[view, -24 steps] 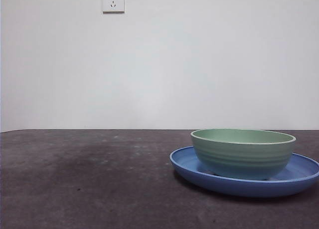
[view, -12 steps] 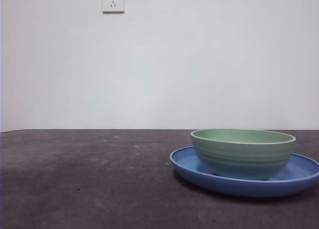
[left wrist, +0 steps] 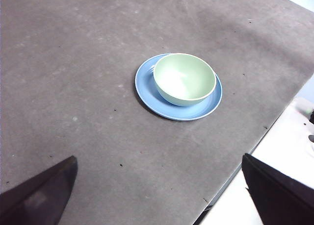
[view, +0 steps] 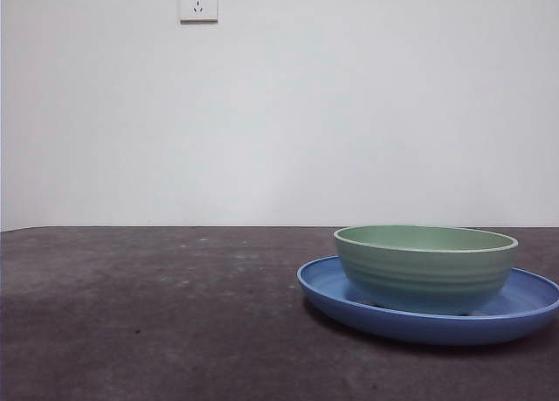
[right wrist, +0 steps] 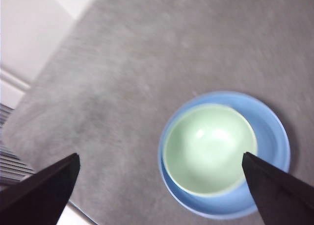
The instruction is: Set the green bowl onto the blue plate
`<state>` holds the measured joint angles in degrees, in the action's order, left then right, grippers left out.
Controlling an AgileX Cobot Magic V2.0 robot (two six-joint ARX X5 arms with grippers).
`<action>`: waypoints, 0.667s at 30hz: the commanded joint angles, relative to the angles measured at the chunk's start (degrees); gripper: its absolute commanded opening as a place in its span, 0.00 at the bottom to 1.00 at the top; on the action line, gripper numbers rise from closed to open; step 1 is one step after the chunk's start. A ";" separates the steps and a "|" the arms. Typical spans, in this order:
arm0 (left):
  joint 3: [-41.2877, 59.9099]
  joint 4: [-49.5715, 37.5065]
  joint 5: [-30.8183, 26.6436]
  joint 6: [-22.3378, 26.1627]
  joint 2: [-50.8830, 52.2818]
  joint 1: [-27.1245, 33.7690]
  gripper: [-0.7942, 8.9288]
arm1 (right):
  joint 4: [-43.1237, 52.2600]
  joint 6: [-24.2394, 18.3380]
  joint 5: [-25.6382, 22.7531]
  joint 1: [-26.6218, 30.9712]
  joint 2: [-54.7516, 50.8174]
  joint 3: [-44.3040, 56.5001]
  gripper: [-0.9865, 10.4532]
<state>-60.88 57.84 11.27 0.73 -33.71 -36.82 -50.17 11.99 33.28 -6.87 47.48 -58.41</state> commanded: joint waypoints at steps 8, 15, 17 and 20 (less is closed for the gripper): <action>-0.57 -0.68 0.13 -0.13 -0.17 -0.26 0.76 | -0.94 -7.85 6.99 10.60 17.03 -1.07 0.66; -0.55 -0.66 0.13 -0.13 -0.17 -0.26 0.76 | 0.55 -12.63 8.96 14.93 32.74 -1.07 0.58; -0.55 -0.68 0.13 -0.13 -0.15 -0.26 0.76 | 1.68 -12.76 9.33 15.43 36.00 -1.07 0.56; -0.55 -0.68 0.13 -0.13 -0.15 -0.26 0.76 | 4.07 -13.09 10.45 15.80 40.68 -1.07 0.53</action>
<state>-60.88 57.82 11.27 0.73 -33.71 -36.82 -46.63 0.27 43.20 8.78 86.74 -58.46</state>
